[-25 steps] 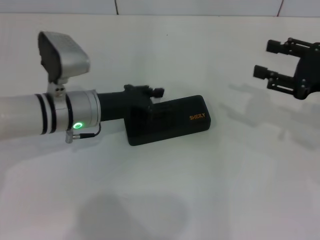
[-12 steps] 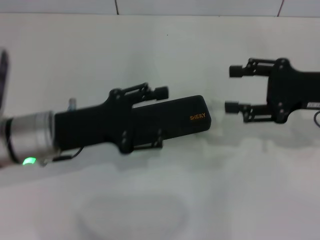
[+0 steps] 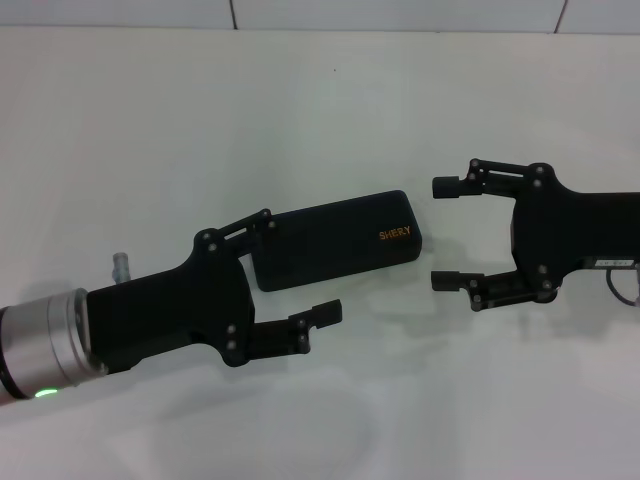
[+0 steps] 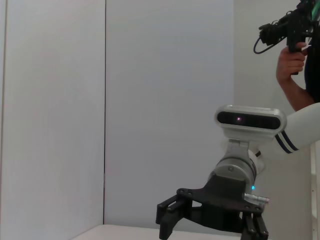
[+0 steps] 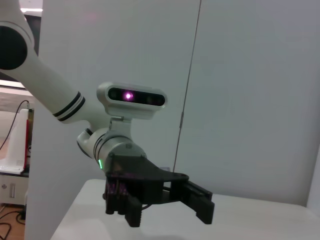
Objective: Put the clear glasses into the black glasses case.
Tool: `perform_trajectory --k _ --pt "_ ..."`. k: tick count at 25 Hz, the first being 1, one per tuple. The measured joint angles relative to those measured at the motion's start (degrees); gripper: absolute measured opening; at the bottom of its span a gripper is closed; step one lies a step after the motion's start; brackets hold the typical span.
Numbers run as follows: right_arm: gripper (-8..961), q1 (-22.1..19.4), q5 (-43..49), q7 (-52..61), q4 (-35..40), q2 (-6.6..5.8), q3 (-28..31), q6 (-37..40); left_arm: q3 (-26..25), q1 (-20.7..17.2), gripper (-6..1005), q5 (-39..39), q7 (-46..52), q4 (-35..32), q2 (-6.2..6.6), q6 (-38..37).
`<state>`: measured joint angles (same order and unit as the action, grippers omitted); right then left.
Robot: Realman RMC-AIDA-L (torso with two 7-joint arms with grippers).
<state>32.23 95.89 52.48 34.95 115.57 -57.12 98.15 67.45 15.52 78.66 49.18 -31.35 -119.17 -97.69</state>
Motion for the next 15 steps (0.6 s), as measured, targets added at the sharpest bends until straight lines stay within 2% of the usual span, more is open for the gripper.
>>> perform_trajectory --k 15 --pt "853 0.6 -0.1 -4.2 -2.9 0.36 0.0 -0.7 0.1 1.0 834 0.0 -0.1 0.5 0.09 0.8"
